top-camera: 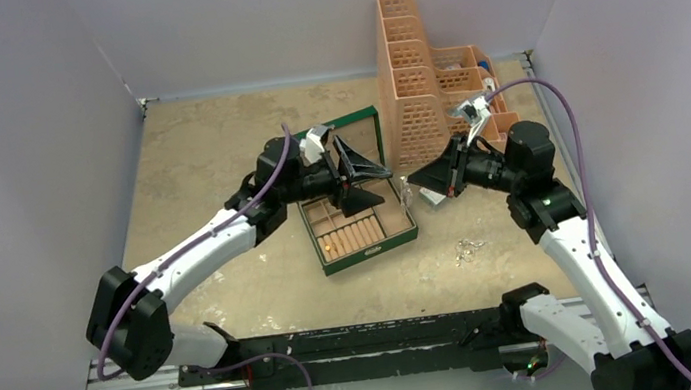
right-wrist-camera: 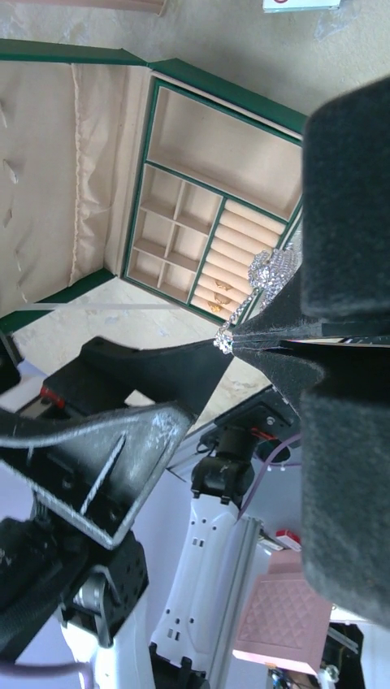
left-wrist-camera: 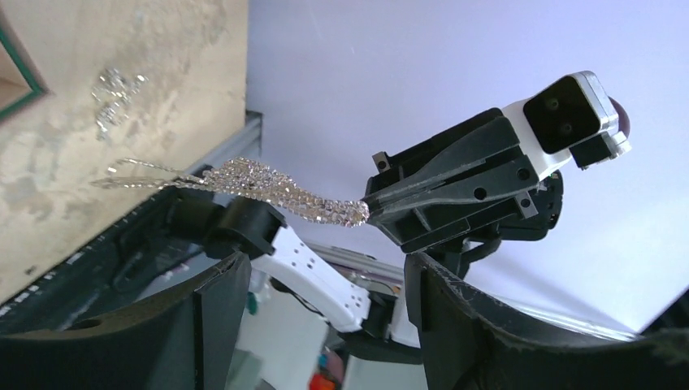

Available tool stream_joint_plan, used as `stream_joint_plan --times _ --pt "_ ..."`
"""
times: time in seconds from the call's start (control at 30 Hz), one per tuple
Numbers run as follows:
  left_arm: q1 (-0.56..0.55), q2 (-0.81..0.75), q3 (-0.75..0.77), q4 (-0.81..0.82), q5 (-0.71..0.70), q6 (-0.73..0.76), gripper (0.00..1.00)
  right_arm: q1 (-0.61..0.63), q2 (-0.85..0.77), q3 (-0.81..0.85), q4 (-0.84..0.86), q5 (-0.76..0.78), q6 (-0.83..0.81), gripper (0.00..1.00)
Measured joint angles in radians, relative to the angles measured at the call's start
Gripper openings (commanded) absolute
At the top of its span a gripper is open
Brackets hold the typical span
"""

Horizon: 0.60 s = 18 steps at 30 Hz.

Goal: Organize the mixed jewelry

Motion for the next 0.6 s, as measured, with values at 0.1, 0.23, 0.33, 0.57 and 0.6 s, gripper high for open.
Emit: stream_joint_plan --times 0.1,0.23,0.33,0.57,0.6 --pt "-0.001 0.039 -0.018 0.073 0.051 -0.093 0.69 0.0 0.0 0.0 0.002 -0.013 -0.002 0.0" --pt "-0.002 0.064 -0.019 0.124 0.075 -0.183 0.66 0.0 0.0 0.0 0.003 -0.016 -0.002 0.0" --pt "-0.003 0.064 -0.019 0.177 0.082 -0.233 0.61 0.0 -0.002 -0.001 0.003 -0.017 -0.002 0.0" --pt "-0.021 0.092 -0.017 0.227 0.089 -0.302 0.62 0.0 -0.006 -0.004 0.011 -0.031 -0.002 0.0" --pt "-0.024 0.098 -0.015 0.227 0.09 -0.308 0.62 0.0 -0.006 -0.006 0.011 -0.034 -0.002 0.0"
